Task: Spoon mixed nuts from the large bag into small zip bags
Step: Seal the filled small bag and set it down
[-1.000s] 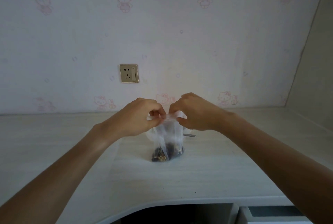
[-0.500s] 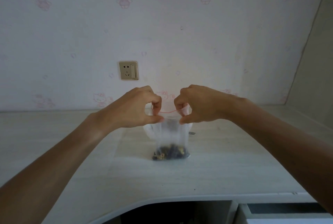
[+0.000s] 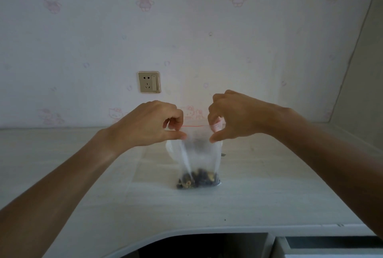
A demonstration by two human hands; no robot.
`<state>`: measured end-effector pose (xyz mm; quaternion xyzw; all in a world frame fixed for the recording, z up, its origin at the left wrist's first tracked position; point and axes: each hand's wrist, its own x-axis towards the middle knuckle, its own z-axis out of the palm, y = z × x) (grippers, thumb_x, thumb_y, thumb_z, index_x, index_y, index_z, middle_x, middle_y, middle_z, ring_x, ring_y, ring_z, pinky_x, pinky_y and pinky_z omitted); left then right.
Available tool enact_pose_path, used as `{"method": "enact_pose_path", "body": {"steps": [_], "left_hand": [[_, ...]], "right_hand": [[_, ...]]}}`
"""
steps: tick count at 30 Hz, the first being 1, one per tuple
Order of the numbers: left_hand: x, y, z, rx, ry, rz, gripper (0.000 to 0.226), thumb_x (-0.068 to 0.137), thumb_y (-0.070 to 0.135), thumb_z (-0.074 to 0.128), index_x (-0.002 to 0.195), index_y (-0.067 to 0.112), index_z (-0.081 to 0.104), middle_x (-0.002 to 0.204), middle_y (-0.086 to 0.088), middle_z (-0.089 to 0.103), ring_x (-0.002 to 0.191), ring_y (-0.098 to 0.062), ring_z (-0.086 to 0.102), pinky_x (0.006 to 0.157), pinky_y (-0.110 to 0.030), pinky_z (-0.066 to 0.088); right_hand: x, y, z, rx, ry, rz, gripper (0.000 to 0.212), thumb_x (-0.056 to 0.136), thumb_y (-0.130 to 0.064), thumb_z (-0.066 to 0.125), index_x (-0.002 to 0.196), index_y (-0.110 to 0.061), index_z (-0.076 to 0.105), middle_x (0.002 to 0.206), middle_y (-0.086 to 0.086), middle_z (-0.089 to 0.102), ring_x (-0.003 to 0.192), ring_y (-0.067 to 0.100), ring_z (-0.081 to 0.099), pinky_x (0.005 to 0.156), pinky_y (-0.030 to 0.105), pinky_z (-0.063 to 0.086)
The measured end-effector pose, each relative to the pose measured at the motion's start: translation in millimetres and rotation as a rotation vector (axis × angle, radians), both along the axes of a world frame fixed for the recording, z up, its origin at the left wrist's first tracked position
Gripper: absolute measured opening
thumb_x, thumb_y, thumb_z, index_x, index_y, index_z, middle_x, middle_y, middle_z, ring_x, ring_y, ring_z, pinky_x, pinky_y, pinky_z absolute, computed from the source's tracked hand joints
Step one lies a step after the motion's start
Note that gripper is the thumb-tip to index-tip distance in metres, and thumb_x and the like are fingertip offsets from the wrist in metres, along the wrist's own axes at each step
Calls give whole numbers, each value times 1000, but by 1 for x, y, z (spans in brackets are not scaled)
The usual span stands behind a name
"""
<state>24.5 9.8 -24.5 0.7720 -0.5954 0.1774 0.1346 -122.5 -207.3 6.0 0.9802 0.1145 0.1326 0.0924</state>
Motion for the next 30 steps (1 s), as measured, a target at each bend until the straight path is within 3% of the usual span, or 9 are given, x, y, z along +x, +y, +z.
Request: {"method": "enact_pose_path", "body": {"steps": [3, 7, 11, 15, 18, 21, 25, 30], "left_hand": [[2, -1, -1, 13, 21, -6, 25, 84, 62, 73, 78, 39, 63, 81, 16, 59, 76, -3, 58, 67, -29, 49], [1, -3, -1, -10, 44, -21, 25, 81, 62, 75, 78, 40, 66, 85, 17, 59, 76, -2, 59, 66, -27, 48], [-3, -8, -3, -65, 151, -75, 24, 77, 55, 84, 78, 38, 68, 82, 17, 67, 70, -6, 64, 66, -27, 52], [-5, -11, -5, -32, 202, -78, 21, 77, 50, 86, 80, 43, 66, 77, 22, 69, 60, -4, 59, 57, -15, 45], [-6, -12, -6, 1, 167, -88, 22, 81, 48, 84, 81, 42, 63, 83, 27, 68, 63, 0, 59, 59, -12, 42], [-4, -11, -6, 0, 79, -49, 24, 82, 56, 78, 81, 39, 62, 82, 26, 65, 70, 0, 60, 59, -15, 38], [-6, -10, -6, -61, 44, -52, 31, 81, 61, 77, 75, 39, 56, 80, 20, 62, 73, -3, 61, 62, -19, 42], [-3, -9, -5, -104, 116, -64, 32, 74, 57, 85, 72, 38, 60, 85, 16, 59, 69, -4, 64, 66, -35, 56]], "right_hand": [[-3, -2, 4, 177, 77, -26, 22, 85, -50, 76, 89, -29, 79, 84, -22, 64, 85, -6, 55, 72, 19, 42], [-4, -1, 10, 189, 112, -18, 13, 84, -39, 80, 81, -27, 76, 81, -15, 68, 83, 2, 61, 73, 27, 51], [0, 3, 7, 144, 89, -20, 17, 82, -31, 82, 76, -22, 68, 74, -12, 62, 75, 3, 57, 60, 21, 38], [3, 7, -1, 151, 122, 7, 20, 83, -24, 79, 75, -19, 61, 76, -13, 57, 75, 1, 51, 63, 22, 35], [5, 7, -6, 147, 157, 8, 34, 84, -27, 79, 67, -25, 50, 72, -14, 55, 71, 2, 49, 60, 24, 34], [5, 5, -8, 56, 122, 7, 46, 86, -34, 77, 61, -23, 40, 63, -6, 53, 62, 11, 44, 57, 29, 33], [4, 4, -8, -61, 7, 43, 51, 86, -45, 75, 59, -20, 41, 64, 3, 56, 60, 14, 40, 52, 23, 21], [4, 2, -5, -47, -46, 40, 52, 84, -41, 77, 57, -21, 38, 58, -5, 49, 55, 8, 34, 56, 25, 28]]}}
